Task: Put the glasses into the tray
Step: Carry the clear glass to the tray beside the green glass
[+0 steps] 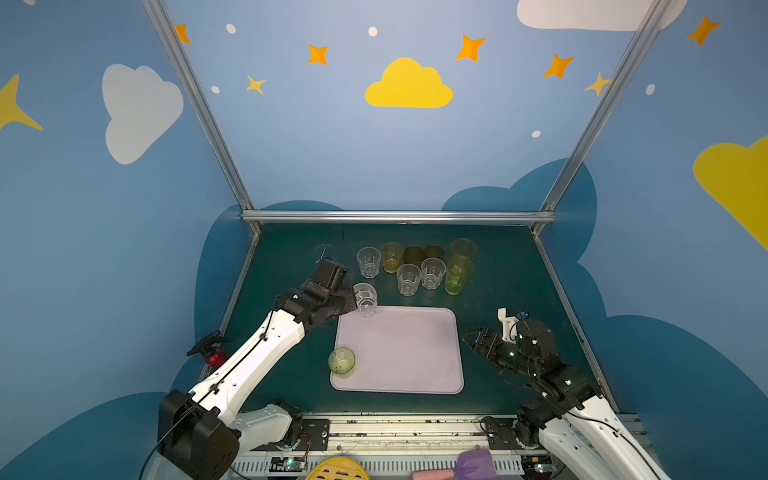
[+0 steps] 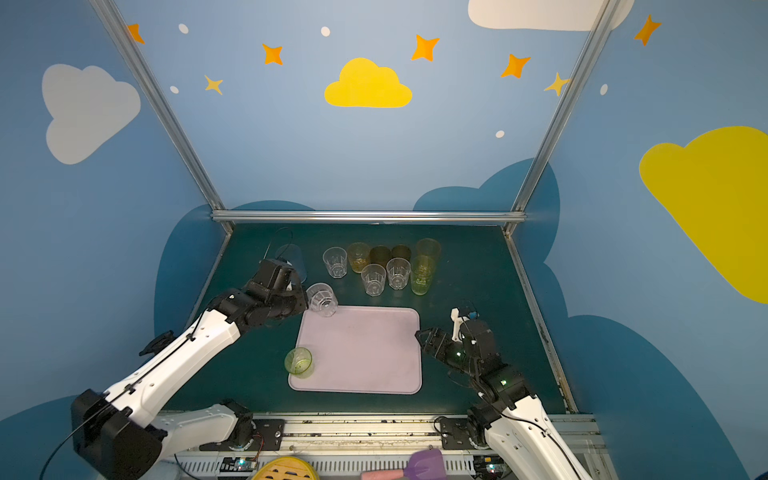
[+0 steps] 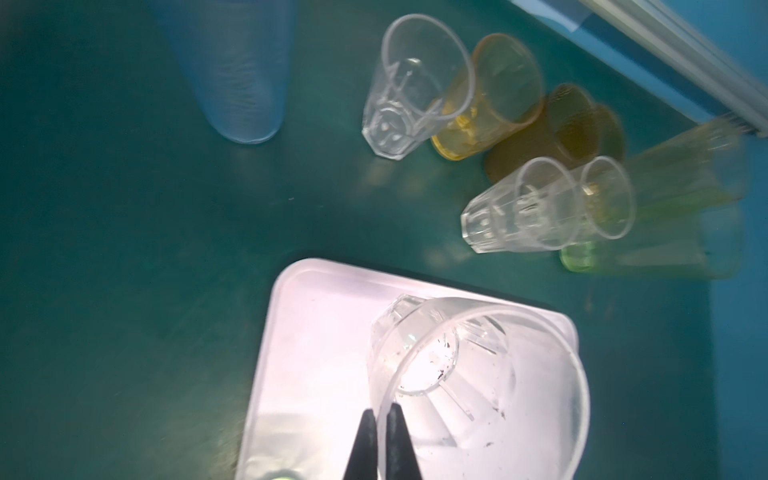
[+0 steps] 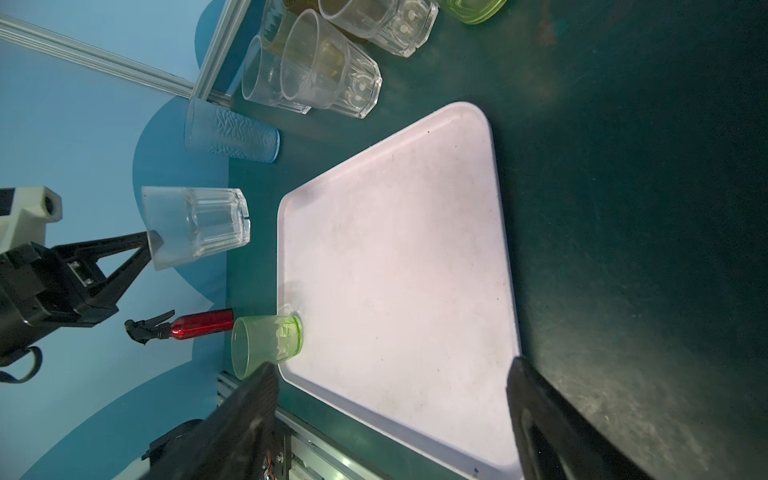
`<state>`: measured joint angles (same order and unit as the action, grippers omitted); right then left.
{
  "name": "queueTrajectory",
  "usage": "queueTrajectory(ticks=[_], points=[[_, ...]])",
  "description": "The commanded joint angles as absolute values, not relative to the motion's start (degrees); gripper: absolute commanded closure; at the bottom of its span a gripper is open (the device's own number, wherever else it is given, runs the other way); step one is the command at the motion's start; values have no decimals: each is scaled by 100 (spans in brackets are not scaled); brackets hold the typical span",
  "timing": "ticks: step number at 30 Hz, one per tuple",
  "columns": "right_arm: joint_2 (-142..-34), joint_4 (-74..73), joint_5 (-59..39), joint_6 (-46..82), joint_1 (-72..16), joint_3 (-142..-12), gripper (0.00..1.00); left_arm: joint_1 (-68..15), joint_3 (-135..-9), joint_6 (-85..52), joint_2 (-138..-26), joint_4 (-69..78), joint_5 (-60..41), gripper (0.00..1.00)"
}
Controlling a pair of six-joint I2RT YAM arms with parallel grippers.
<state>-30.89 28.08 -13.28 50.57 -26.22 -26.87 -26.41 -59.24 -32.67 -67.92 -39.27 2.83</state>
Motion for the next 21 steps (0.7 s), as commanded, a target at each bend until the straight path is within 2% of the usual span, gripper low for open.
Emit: queueTrajectory(ticks=[1, 10, 21], points=[[-3111, 2648, -1428, 5010, -2599, -2637, 15, -2637, -5816, -3140, -6553, -4481, 815, 96], [-2998, 2698, -1450, 4879, -2596, -2589, 15, -2637, -5335, -3174, -5947, -4919, 1086, 96], [-2788, 2926, -1433, 4833, -2592, -2549, 15, -2581, -4847, -3438, -6015, -4632, 1068, 96]])
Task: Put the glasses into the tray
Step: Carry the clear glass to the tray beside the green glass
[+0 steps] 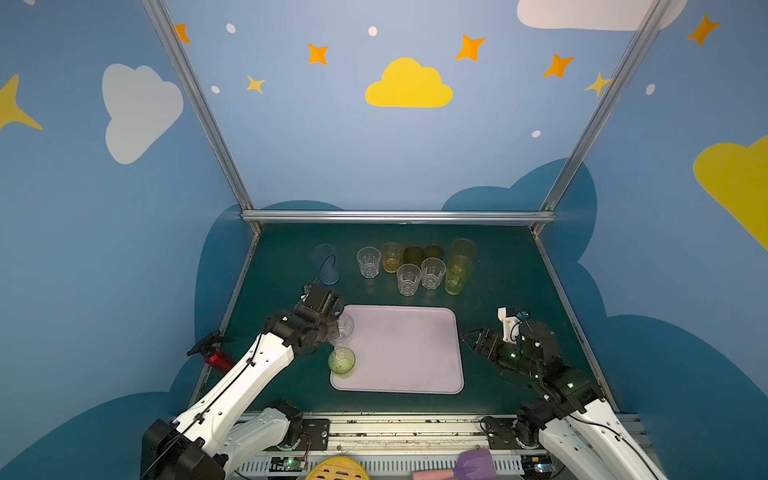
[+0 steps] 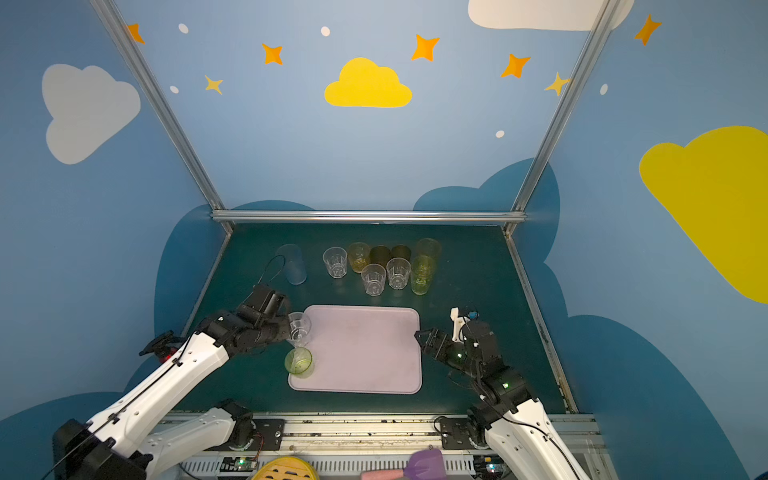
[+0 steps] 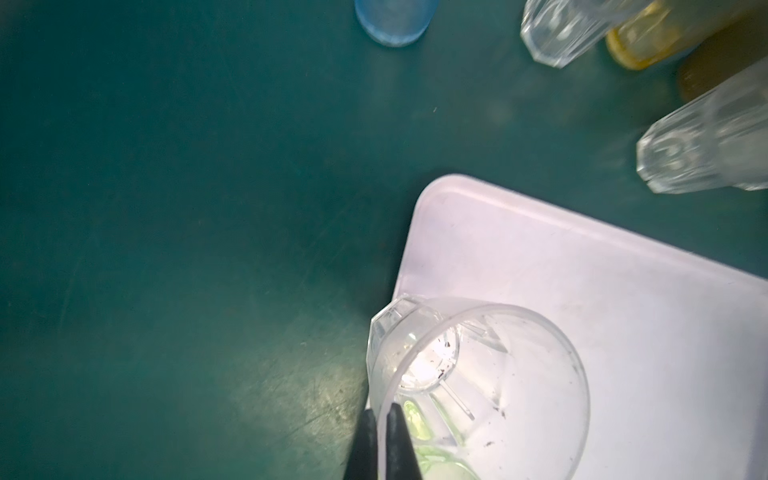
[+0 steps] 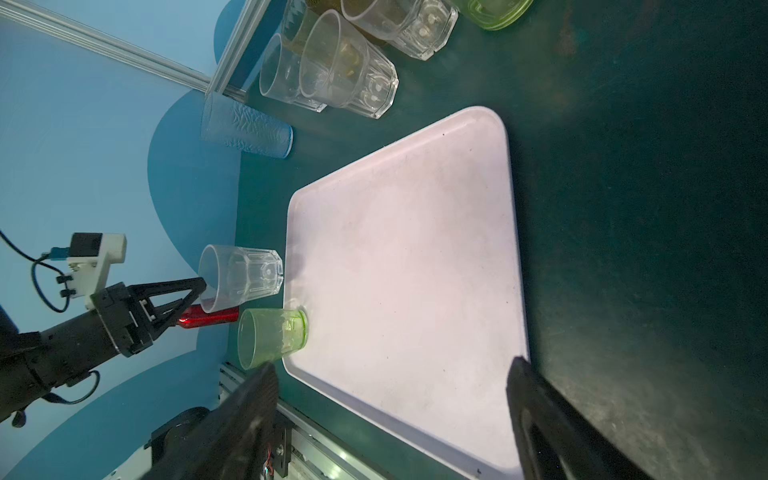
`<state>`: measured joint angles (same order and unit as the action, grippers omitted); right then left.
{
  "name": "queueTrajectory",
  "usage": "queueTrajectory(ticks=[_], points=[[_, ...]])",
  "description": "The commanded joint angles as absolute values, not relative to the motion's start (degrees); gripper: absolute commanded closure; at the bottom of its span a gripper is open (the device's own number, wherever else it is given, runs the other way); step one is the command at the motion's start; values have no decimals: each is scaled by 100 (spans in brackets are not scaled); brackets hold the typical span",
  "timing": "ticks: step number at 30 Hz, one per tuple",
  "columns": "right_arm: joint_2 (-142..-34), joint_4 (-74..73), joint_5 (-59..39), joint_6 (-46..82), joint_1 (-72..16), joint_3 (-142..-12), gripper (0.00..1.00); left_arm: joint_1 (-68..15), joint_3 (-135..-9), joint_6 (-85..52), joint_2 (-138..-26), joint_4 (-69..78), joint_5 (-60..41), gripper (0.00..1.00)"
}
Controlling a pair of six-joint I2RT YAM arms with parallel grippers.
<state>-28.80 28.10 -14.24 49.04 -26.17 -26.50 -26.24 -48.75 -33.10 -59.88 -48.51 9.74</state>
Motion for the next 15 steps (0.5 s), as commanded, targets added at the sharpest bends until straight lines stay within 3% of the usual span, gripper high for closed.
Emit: queueTrajectory(ticks=[1, 15], points=[[-2766, 2927, -1441, 4834, -2592, -2525, 15, -2567, -4831, -3445, -6050, -4555, 1011, 96], [-2665, 2975, -1362, 4893, -2580, -2367, 15, -2550, -4879, -3498, -6692, -4423, 587, 96]])
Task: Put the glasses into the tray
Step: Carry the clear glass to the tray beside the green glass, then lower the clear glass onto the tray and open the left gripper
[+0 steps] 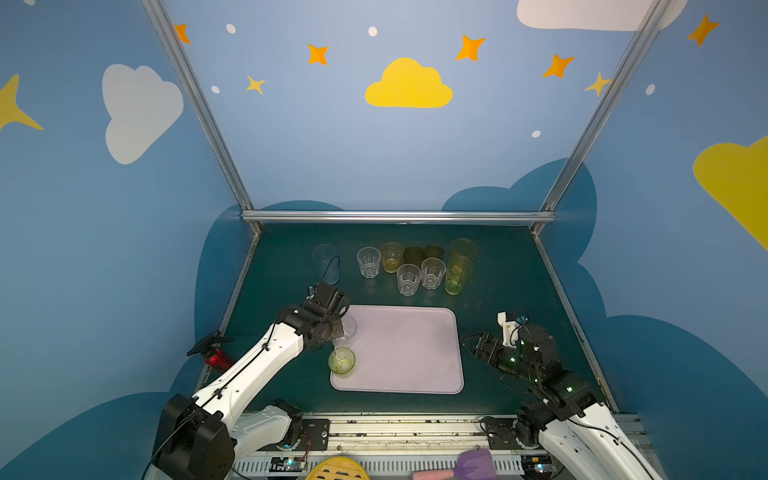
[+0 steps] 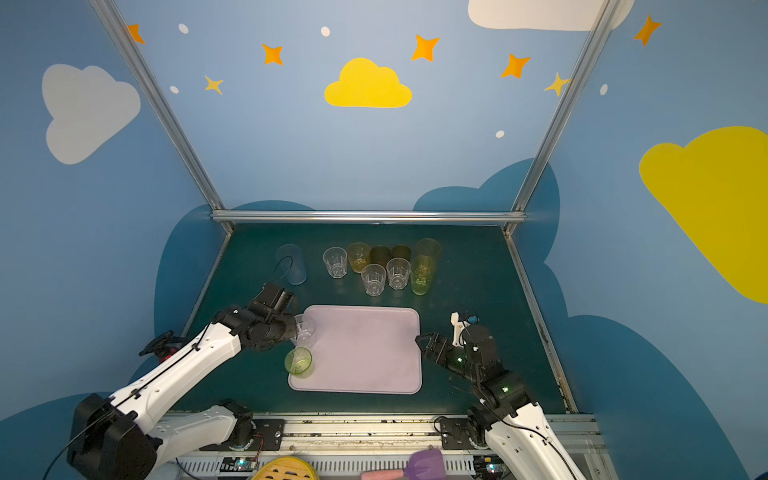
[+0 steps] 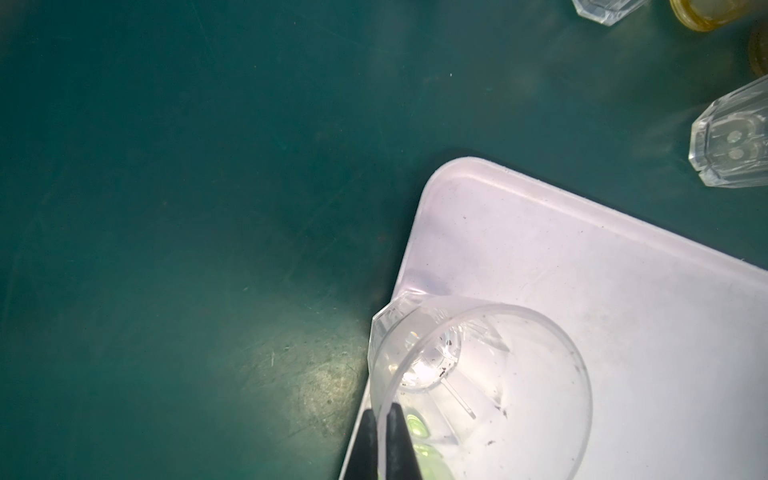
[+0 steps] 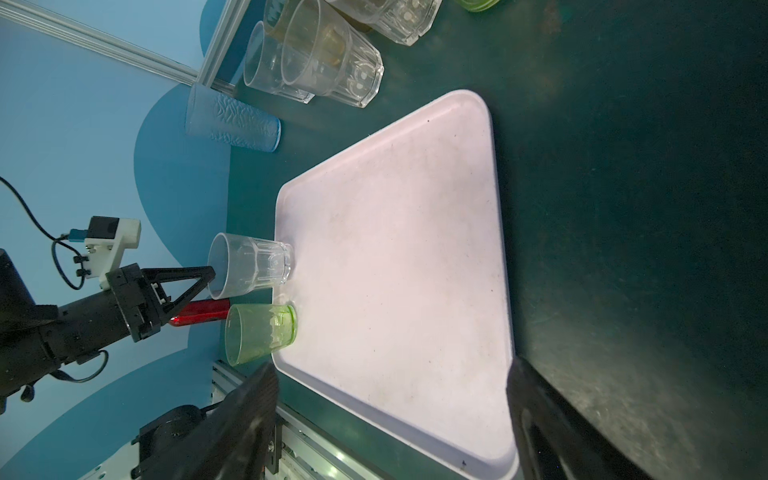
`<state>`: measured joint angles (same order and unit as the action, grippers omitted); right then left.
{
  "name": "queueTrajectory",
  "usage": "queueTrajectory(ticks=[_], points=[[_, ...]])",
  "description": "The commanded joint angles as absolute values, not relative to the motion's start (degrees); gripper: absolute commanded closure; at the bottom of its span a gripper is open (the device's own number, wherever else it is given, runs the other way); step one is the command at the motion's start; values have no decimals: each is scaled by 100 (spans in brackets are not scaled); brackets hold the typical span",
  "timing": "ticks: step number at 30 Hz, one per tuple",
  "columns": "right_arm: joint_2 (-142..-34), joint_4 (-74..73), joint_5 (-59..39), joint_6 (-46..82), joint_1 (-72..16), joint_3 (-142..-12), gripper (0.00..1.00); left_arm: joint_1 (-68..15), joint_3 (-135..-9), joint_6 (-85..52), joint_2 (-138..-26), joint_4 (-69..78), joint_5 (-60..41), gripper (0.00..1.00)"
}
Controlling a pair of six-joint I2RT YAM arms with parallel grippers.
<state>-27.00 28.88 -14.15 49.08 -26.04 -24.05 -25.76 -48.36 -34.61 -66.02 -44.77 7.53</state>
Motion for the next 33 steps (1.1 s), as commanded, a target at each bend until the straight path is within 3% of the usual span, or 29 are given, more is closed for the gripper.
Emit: queueTrajectory(ticks=[1, 24, 27, 29, 33], points=[[-2672, 2978, -1362, 4891, -2584, -2372, 15, -2550, -4862, -3497, -6704, -4397, 557, 96], [-2887, 2911, -1301, 4922, -2583, -2333, 15, -2552, -4582, -3587, -6575, -4488, 326, 95], [-2909, 2918, -1309, 4922, -2574, -2343, 15, -2550, -4648, -3592, -6542, -4550, 467, 61], [-2918, 2923, -1333, 4922, -2571, -2356, 15, -2554, -4707, -3564, -6479, -4594, 563, 45], [-2899, 2911, -1370, 4977, -2573, -2348, 15, -2551, -4859, -3517, -6353, -4740, 703, 35]])
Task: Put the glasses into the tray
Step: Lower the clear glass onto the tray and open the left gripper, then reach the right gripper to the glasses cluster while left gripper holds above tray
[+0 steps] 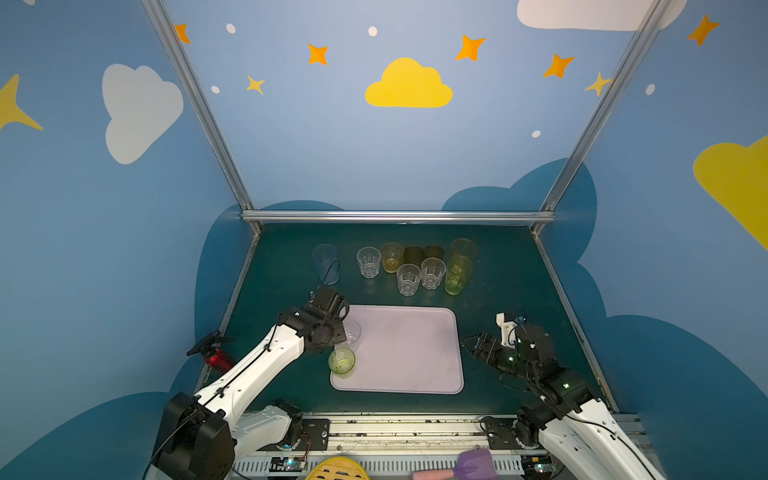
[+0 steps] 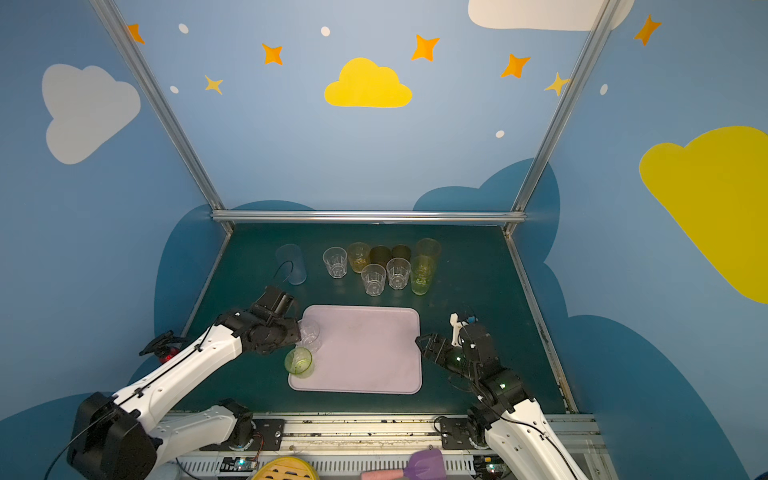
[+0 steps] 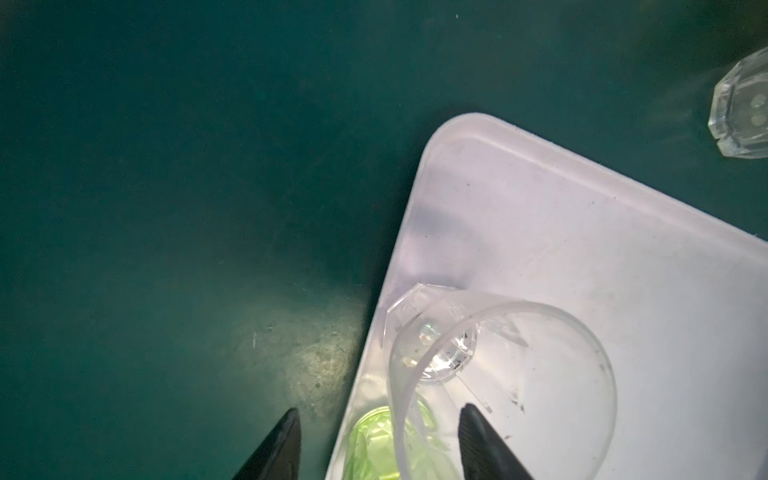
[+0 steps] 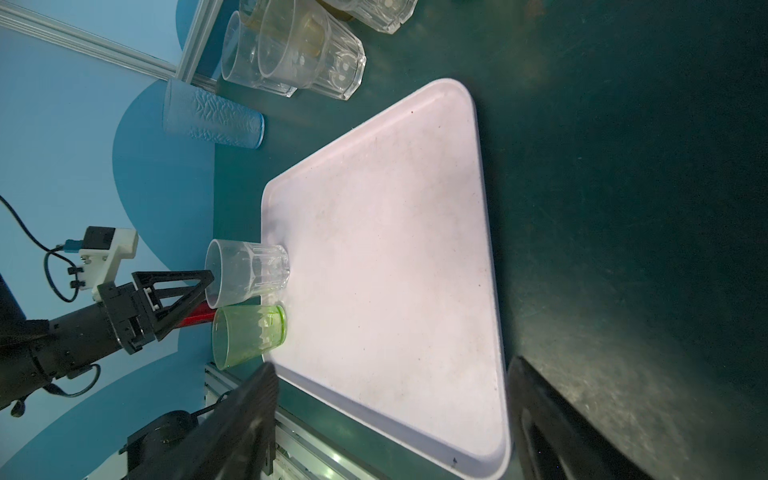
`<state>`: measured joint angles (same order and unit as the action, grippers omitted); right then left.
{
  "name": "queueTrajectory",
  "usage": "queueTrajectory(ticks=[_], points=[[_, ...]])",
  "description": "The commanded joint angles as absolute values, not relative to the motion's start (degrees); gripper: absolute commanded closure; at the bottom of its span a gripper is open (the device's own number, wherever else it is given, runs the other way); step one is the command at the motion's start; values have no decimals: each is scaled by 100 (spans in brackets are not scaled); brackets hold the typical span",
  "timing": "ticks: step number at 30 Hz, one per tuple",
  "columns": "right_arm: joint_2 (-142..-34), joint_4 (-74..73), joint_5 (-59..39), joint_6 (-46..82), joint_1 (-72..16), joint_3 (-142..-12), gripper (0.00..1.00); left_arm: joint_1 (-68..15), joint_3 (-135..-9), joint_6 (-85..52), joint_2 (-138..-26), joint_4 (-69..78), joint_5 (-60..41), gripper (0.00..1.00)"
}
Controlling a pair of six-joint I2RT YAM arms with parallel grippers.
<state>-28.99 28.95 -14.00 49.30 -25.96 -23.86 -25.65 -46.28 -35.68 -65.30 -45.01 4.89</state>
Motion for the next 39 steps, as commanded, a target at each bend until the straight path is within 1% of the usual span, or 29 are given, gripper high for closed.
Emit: queueTrajectory(ticks=[1, 3, 5, 7, 9, 14, 21, 28, 32, 36, 39], points=[[-2898, 2894, -1385, 4999, -2568, -2350, 15, -2549, -4884, -3520, -6273, -4755, 712, 29], [-2909, 2894, -1400, 5065, -2571, -2355, 15, -2552, -4882, -3535, -6110, -4702, 689, 26], [-2909, 2901, -1385, 5170, -2575, -2390, 15, -2549, -4831, -3476, -5892, -4539, 602, 19], [-2934, 2787, -1516, 5194, -2574, -2445, 15, -2545, -4765, -3472, -5673, -4311, 483, 8], [-3049, 2814, -1553, 5205, -2583, -2634, 15, -2533, -4733, -3520, -5508, -4142, 420, 0], [-3728, 2800, -1572, 5203, -2593, -3211, 15, -2437, -4721, -3613, -5438, -3697, 95, 0], [-5135, 2482, -1599, 5264, -2675, -4189, 15, -2270, -5091, -3586, -5907, -3529, -113, 0], [-6513, 2281, -1333, 5295, -3058, -5238, 17, -2124, -4966, -3633, -6116, -3170, -343, 0], [-7083, 2185, -1170, 5386, -3236, -5602, 17, -1995, -4846, -3833, -6226, -3033, -613, 0], [-7589, 2037, -1072, 5440, -3333, -5864, 17, -1882, -4783, -4019, -6303, -2993, -653, 0], [-7978, 2034, -1072, 5462, -3360, -6114, 18, -1858, -4869, -4060, -6318, -3153, -501, 0]])
